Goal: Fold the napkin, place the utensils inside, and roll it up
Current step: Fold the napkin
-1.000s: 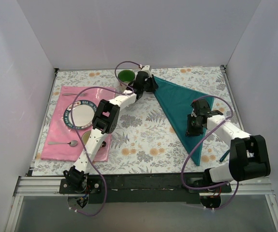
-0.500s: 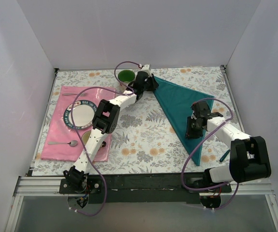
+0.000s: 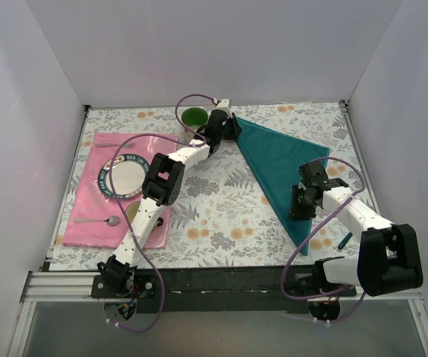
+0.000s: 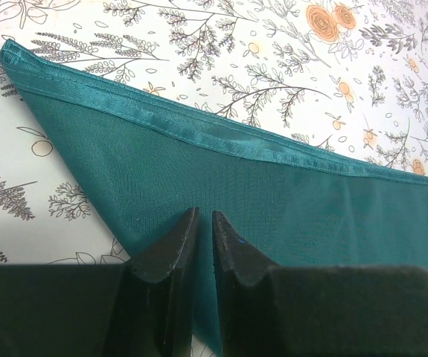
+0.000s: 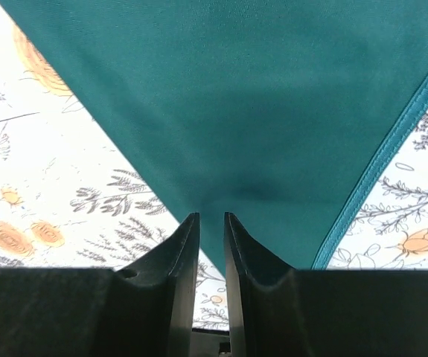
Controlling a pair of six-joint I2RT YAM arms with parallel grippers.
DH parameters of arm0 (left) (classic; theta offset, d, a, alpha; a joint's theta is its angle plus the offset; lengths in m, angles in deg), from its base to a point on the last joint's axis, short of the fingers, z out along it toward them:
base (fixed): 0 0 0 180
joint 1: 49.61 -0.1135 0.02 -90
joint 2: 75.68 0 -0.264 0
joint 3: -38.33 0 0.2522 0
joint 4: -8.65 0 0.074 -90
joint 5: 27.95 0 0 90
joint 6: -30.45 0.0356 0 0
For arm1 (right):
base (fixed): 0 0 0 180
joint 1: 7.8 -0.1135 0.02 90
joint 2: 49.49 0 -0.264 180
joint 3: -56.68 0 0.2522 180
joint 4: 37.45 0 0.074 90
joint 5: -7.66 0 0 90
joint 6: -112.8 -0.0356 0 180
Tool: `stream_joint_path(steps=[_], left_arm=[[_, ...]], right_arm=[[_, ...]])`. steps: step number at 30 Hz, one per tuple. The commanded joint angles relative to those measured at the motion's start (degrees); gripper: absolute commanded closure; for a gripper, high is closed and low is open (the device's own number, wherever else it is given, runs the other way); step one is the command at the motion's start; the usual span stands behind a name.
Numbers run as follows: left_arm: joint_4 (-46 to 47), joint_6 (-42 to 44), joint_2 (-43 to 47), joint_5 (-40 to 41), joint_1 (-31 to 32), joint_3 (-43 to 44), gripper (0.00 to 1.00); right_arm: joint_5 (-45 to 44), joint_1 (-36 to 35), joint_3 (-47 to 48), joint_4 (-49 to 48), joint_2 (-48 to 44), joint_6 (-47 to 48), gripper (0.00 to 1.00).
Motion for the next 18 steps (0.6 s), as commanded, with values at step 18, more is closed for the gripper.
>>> stream_joint_path(steps=[18], left_arm=[[0.1,0.7,1.1,2.0,0.0,-0.2,0.87]], right_arm=[[4.8,5.3,-10.6,6.9,-11.1,-9.7,0.89]])
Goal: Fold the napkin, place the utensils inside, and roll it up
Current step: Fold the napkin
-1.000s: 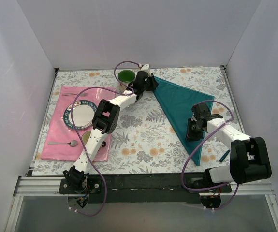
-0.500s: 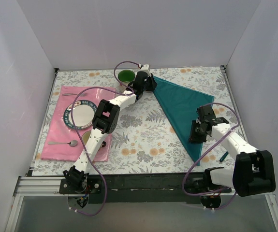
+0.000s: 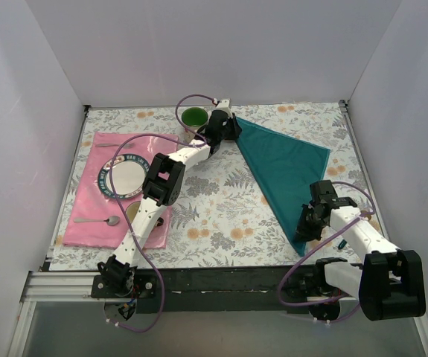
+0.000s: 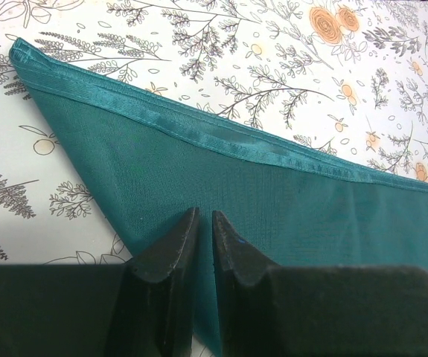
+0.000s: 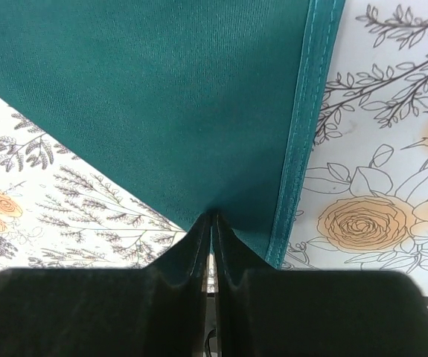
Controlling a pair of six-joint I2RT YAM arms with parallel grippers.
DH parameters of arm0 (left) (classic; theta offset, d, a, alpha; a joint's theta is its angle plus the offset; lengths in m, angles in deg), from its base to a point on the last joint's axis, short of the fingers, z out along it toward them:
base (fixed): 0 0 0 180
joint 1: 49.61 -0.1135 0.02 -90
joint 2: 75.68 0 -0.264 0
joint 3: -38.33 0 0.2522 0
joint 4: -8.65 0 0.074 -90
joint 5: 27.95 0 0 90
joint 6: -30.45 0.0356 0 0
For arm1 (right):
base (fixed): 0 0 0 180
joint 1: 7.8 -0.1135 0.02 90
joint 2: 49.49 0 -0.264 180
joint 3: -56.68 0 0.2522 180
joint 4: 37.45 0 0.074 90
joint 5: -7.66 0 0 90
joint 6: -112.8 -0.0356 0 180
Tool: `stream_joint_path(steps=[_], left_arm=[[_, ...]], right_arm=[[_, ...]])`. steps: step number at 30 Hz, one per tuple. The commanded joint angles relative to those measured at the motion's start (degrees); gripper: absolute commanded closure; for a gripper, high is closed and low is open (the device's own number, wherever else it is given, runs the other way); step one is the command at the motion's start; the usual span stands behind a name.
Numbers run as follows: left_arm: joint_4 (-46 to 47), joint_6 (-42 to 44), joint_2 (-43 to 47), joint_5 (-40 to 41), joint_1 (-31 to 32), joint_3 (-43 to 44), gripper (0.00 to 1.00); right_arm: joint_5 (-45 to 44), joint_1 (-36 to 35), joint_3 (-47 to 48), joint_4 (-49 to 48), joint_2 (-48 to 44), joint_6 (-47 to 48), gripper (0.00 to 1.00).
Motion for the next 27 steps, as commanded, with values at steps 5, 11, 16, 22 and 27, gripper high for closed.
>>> stream_joint_path(steps=[5,11,16,22,27], left_arm=[[-0.9,-0.7,2.9,-0.2,0.0,0.1,0.88],[-0.7,-6.9,8.5,-2.9,0.1,-2.2,0.88],[-4.9,-7.1,11.3,-6.6,1.5,2.1,0.78],[-11.3,-5.5,21.3,-7.4,2.5,0.4,0.59],[-21.6,-4.3,32.7,-4.9,2.4,-5.0,0.53]], right_arm=[[-1.5,0.2,5.9,3.2,-0.5,1.2,0.89],[5.0,0.2,10.1,-5.4,-0.7,10.2,0.74],[6.4,0.2,19.7,-8.2,7.8,16.9,0.54],[7.5,-1.3,30.6,-12.2,19.7,19.6,0.45],[0.7,-9.3,38.5,-12.2,29.5,19.9,0.37]])
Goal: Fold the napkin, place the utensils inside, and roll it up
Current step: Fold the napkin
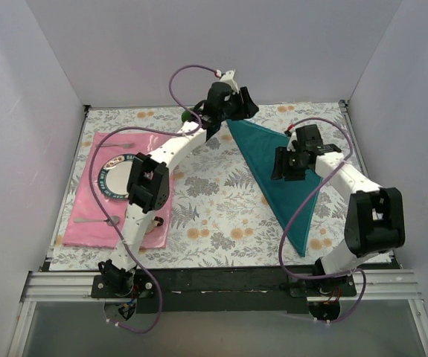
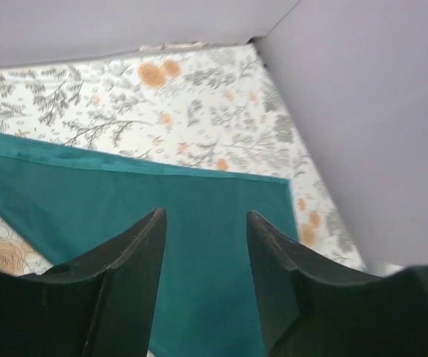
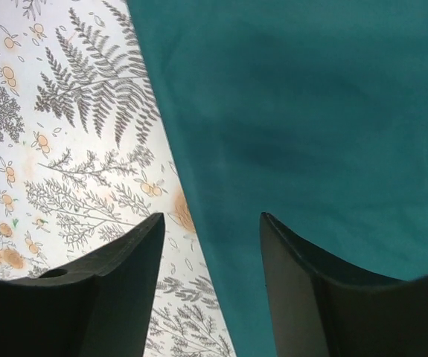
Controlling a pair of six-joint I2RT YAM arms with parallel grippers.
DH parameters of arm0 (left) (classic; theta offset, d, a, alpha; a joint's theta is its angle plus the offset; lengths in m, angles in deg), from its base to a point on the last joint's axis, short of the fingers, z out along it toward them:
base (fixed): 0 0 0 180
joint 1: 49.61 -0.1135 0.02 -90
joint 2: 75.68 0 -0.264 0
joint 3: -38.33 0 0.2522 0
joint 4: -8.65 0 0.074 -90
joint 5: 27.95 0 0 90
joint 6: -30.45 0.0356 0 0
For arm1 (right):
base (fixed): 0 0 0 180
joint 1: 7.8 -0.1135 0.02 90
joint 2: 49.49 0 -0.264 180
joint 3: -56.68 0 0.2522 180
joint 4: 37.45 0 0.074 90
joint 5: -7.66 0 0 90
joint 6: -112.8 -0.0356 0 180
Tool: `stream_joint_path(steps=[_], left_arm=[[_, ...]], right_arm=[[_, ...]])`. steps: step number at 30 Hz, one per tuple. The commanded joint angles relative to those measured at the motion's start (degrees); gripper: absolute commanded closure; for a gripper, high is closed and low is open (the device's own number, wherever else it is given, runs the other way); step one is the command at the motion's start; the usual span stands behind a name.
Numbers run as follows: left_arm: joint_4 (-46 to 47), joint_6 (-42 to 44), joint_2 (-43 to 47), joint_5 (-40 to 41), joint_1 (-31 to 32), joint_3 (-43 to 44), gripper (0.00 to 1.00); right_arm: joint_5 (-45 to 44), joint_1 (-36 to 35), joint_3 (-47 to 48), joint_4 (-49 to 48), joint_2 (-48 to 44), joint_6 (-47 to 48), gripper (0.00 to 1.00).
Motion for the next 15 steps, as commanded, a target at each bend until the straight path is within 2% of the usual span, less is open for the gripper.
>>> stream_joint_path(steps=[1,5,7,13,15], left_arm=[[-10.6,1.3,16.0,1.4,-0.1,-4.5,0.52],[-19.5,-1.0,25.4,4.7,-0.2,-12.4,0.46],[-21.1,-2.2,32.6,5.7,-0.8,-20.7,0.44],[-19.7,-1.7,48.8,10.5,-2.7,-39.0,0.39],[-20.0,-1.6,53.1,10.8,-3.2,-41.1,0.38]], right_arm=[[-6.6,-7.8,7.9,-2.0,6.7,2.3,0.36],[-10.3,-11.8,14.5,-1.9,13.7,5.0,0.36],[-13.6,-13.6,17.3,-1.6,17.7,6.5,0.37],[-19.4,-17.5,27.5,-0.1,27.5,10.7,0.44],[-20.2,-18.1,30.2,1.2,29.3,11.3,0.48]])
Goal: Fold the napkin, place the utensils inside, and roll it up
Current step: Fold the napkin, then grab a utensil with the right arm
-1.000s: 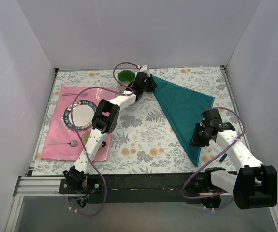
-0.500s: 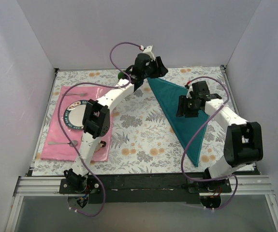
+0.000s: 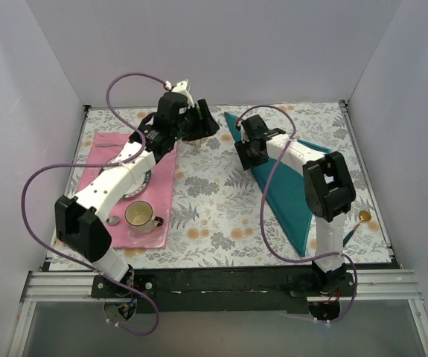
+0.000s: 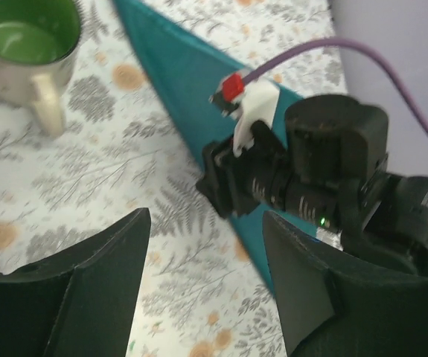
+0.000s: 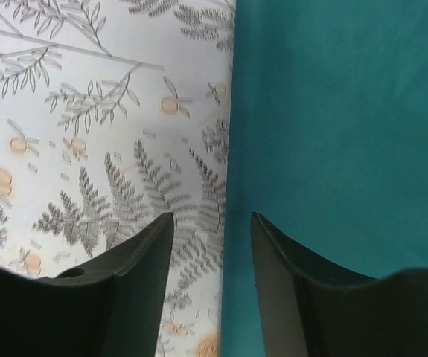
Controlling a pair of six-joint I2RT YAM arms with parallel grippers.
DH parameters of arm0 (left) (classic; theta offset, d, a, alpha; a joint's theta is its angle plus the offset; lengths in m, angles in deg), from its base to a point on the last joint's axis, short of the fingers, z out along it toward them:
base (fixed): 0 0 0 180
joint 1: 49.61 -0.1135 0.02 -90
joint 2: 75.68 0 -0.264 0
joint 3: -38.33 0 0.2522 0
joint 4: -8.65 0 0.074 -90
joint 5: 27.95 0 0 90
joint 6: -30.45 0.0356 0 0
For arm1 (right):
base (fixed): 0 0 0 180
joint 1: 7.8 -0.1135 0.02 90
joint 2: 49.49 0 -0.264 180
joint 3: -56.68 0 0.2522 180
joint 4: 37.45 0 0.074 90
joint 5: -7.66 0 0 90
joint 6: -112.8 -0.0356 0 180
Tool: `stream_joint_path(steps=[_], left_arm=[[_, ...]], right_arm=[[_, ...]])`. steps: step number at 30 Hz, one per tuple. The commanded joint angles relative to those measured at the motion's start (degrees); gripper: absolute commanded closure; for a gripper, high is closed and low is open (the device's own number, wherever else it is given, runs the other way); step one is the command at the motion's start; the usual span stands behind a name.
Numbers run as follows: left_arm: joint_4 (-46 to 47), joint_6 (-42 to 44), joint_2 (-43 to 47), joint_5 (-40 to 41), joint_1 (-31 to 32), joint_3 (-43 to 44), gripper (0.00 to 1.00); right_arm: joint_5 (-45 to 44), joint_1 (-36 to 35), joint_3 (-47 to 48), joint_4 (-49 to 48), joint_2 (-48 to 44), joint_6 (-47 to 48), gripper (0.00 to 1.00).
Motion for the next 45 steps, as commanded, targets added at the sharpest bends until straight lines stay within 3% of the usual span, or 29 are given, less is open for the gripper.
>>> stream_joint_path(steps=[1,3,9,13,19,22,26,29,31,41,42,45], left_arm=[[-2.9,0.5,9.0,3.5,-1.4,-6.3,0.38],[-3.3,0.7,11.4,3.8,-1.5,-8.4,0.38],[-1.5,-0.2,13.2,-2.0,-1.9,-12.1,0.38],[0.5,-1.1,11.3,-8.3,-1.8,-12.3,0.38],[2.2,-2.1,8.4,-14.1,-1.8,-12.8,0.38],[2.3,-2.1,8.0,-15.0,-1.8,-12.4,0.38],[2.0,-2.1,6.9,-16.2,-1.7,-11.5,0.38],[1.6,-2.4,6.5,-16.9,-1.8,-11.0,0.37],[1.5,-2.5,6.4,-17.0,-1.7,-11.0,0.38],[1.5,-3.6,6.1,-17.2,-1.7,-11.3,0.38],[1.5,-3.9,6.0,-17.1,-1.7,-11.4,0.38],[1.5,-4.2,5.8,-17.6,-1.8,-11.1,0.38]], right_arm=[[-6.4,-2.0,6.6,2.1,4.3,3.5,0.5],[-6.8,-2.1,6.8,2.4,4.1,2.5,0.52],[-14.7,3.3,0.1,8.4,-7.1,-15.6,0.46],[-5.2,16.5,-18.0,7.2,-21.8,-24.4,0.46],[-9.9,32.1,-37.7,4.0,-41.0,-28.5,0.41],[-12.2,37.8,-43.4,4.2,-45.3,-29.0,0.28],[-14.2,44.0,-44.0,7.4,-45.7,-29.4,0.27],[-19.1,46.7,-43.8,8.3,-45.4,-31.4,0.16],[-15.7,50.6,-46.3,4.9,-45.0,-30.3,0.15],[-12.3,54.9,-53.2,-1.9,-42.5,-27.8,0.32],[-11.3,54.9,-53.6,-2.1,-42.1,-27.9,0.45],[-10.0,54.9,-53.9,-2.6,-41.0,-27.9,0.68]])
